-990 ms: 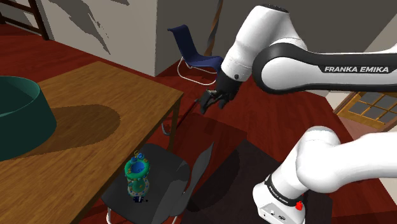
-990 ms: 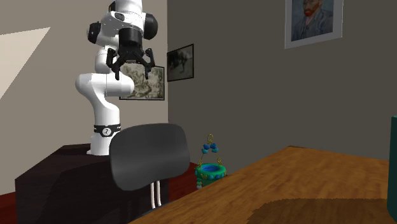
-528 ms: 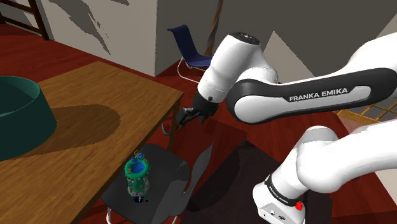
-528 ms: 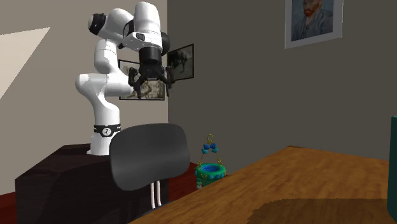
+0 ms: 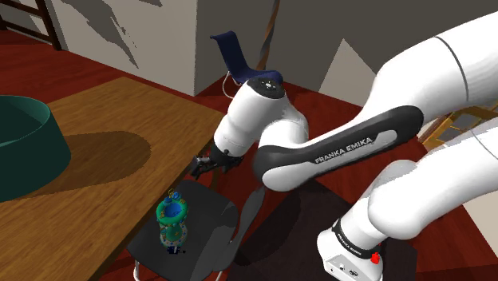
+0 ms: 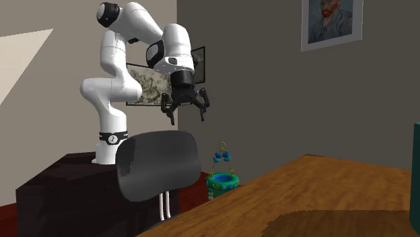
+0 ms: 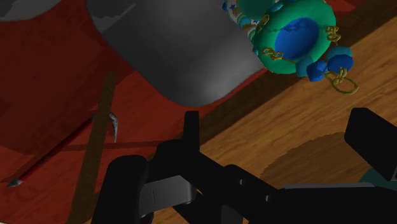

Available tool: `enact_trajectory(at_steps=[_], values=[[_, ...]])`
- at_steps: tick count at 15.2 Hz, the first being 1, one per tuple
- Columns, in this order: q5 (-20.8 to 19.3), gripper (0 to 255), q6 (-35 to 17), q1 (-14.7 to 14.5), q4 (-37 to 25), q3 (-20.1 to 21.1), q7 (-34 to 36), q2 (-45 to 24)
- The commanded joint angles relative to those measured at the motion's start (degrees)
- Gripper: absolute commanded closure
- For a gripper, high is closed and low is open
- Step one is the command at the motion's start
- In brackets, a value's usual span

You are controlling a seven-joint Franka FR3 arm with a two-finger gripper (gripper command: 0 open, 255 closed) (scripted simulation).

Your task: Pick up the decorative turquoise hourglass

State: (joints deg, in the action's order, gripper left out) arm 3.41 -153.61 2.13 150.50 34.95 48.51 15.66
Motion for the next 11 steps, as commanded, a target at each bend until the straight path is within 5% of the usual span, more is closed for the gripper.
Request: enact_trajectory(at_steps=[1, 3, 5, 8, 11], values=[[-6.58, 0, -3.82, 4.18, -2.21, 4.75, 7.35, -5.52], [-17.85, 0, -6.18, 9.26, -5.01, 9.67, 17.92, -11.47], [-33.69, 0, -6.39, 11.92, -8.96, 11.82, 31.72, -18.61], [-51.43, 0, -4.41, 6.17, -15.86, 6.67, 47.57, -28.24], [-57.18, 0, -4.49, 2.63, -17.94, 3.15, 52.68, -31.70]])
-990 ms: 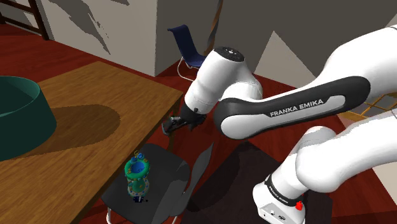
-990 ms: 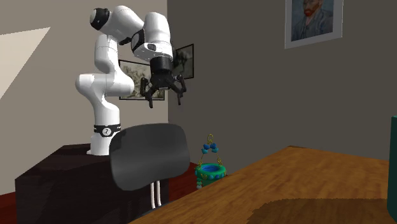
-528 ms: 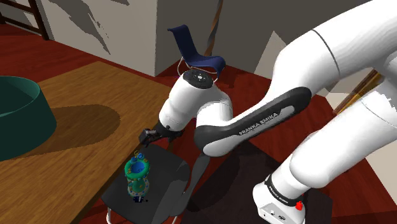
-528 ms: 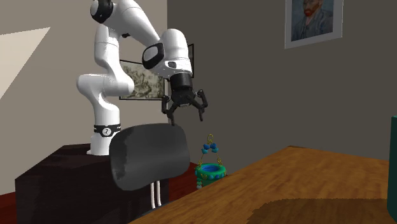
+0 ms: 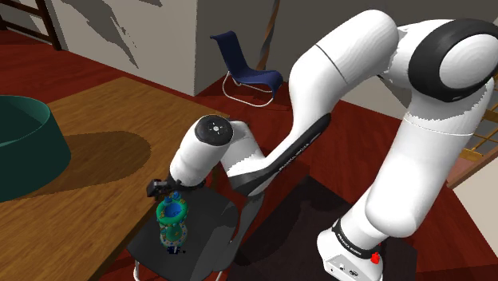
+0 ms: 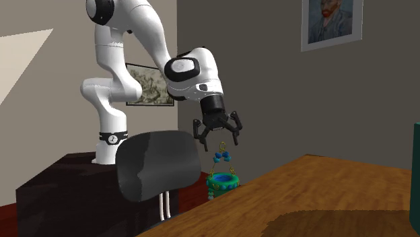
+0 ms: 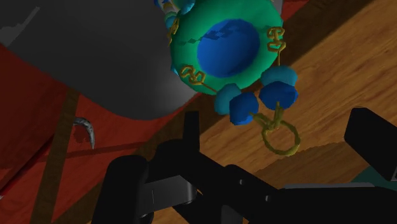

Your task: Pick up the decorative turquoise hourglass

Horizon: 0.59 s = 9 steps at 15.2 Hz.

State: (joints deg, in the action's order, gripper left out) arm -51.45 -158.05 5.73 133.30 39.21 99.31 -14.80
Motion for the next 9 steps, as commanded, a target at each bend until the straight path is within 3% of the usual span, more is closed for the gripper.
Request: enact_trajectory(at_steps=[1, 5, 7, 8, 9], values=[[-3.81, 0, -0.26, -1.60, -0.96, -1.89, 3.09, -2.00], [-9.58, 0, -1.06, -4.02, -1.96, -4.91, 7.86, -5.02], [-10.40, 0, -1.17, -4.36, -2.12, -5.33, 8.53, -5.45], [-10.36, 255, -1.27, -4.26, -1.93, -5.31, 8.50, -5.29], [-10.37, 255, -1.29, -4.27, -1.89, -5.30, 8.53, -5.26]])
